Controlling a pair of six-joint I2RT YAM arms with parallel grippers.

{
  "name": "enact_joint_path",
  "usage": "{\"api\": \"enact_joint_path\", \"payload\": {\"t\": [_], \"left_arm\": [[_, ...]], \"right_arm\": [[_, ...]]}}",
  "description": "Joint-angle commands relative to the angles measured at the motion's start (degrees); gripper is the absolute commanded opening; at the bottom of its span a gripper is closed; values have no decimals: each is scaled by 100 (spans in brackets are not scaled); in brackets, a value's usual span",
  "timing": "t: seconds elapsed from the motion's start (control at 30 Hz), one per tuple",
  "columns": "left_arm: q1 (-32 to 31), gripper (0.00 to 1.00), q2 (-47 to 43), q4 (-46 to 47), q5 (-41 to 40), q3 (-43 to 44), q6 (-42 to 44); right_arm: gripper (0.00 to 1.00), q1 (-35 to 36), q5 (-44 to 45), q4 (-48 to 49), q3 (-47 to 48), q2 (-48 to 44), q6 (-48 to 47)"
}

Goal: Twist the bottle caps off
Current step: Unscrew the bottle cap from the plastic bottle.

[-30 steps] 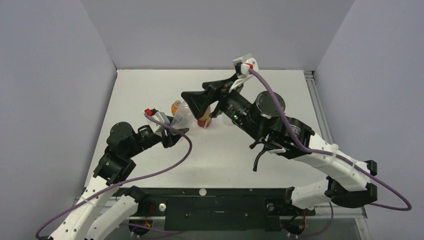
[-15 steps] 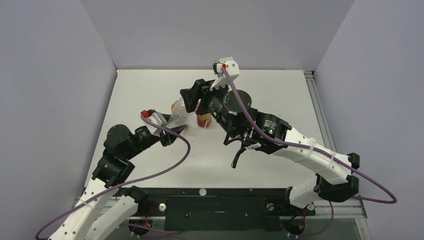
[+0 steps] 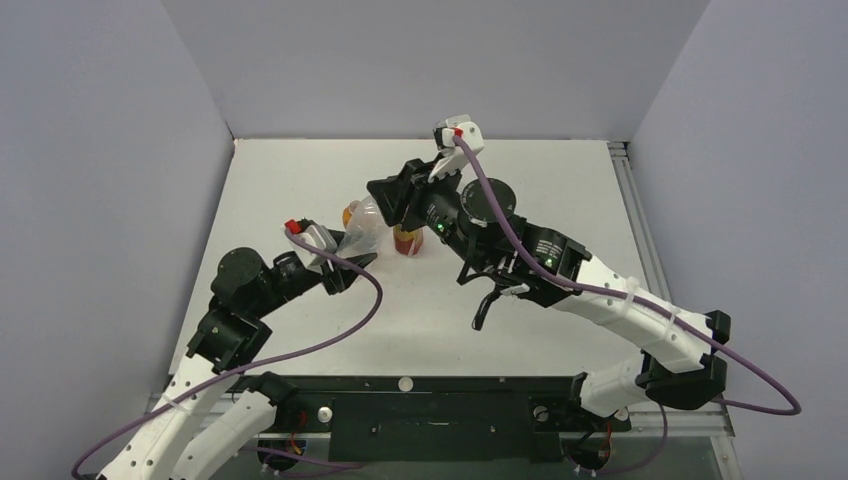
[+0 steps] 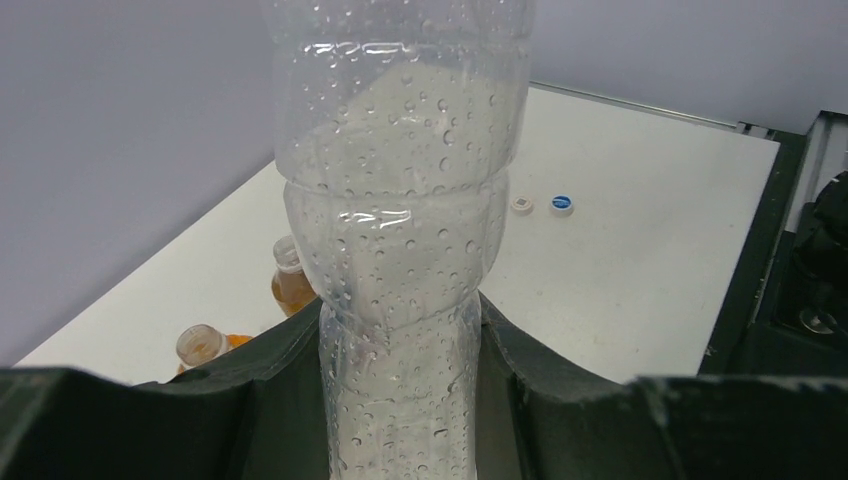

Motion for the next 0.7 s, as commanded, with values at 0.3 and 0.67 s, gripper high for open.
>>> {"api": "enact_joint_path", "payload": {"t": [0.3,0.67], "left_arm": [[-10,0,96,109,2853,628,-1404],[-12,0,95,92,3500,806,-1978]], "right_arm": [[9,-917,-4723,1275,-1071,-1475,-569],[12,-1048,-5321,1636,-1483,-1803,-504]]}}
